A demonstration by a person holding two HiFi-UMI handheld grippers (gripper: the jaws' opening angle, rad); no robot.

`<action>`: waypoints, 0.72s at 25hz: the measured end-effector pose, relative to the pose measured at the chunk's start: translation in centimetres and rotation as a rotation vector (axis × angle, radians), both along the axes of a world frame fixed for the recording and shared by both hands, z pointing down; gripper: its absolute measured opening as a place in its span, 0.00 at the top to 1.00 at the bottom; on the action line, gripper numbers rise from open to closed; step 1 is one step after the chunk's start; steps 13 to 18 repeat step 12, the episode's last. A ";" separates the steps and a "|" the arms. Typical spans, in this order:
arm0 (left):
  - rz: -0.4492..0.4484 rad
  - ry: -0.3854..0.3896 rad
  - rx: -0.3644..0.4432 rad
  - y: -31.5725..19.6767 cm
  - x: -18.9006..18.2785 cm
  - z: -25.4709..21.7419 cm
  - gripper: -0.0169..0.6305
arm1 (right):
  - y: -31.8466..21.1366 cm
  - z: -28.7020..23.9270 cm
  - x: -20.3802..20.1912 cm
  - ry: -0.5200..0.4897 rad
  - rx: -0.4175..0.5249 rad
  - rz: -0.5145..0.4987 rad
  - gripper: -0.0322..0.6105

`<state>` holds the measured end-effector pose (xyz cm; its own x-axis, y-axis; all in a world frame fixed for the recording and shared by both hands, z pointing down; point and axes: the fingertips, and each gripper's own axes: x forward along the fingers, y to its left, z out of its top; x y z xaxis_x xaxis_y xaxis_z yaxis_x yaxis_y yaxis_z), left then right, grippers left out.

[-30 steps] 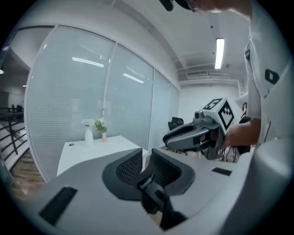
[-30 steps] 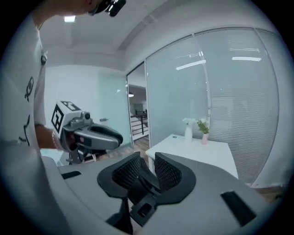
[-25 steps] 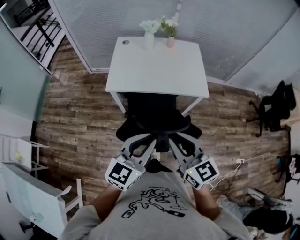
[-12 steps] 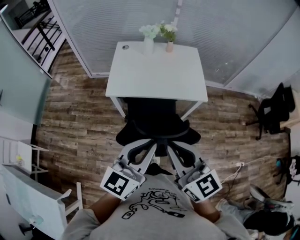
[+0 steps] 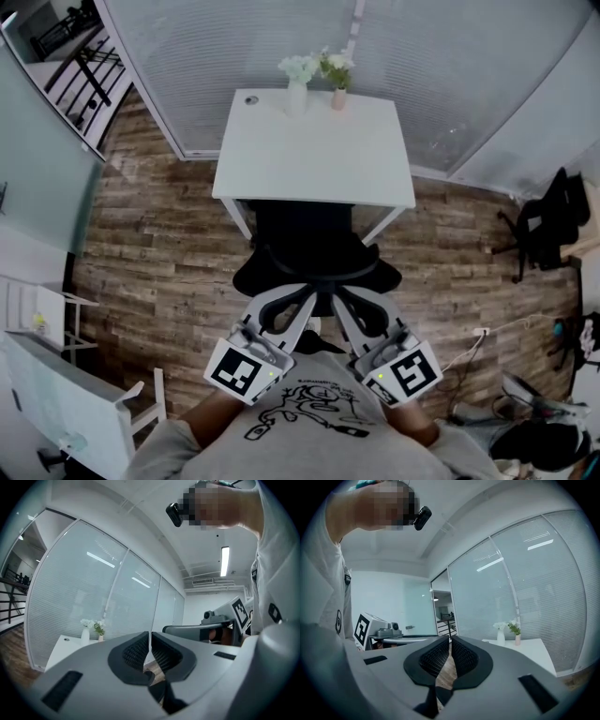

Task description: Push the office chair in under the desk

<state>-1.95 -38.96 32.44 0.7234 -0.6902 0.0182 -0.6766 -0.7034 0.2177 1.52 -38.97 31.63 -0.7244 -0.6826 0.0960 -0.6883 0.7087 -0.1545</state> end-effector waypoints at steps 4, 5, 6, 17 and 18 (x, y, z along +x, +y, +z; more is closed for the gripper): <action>0.003 -0.004 0.006 0.0 0.0 -0.2 0.95 | 0.0 -0.1 0.0 -0.004 0.003 -0.002 0.88; 0.004 -0.005 0.006 0.0 0.1 -0.1 0.95 | 0.0 -0.1 0.0 -0.006 0.004 -0.002 0.88; 0.005 -0.006 0.006 0.0 0.2 -0.1 0.95 | 0.0 -0.1 0.0 -0.007 0.004 -0.002 0.88; 0.007 0.005 0.000 0.0 0.3 -0.3 0.95 | 0.0 -0.4 0.0 -0.009 0.008 -0.002 0.88; 0.007 0.005 0.000 0.0 0.3 -0.3 0.95 | 0.0 -0.4 0.0 -0.009 0.008 -0.002 0.88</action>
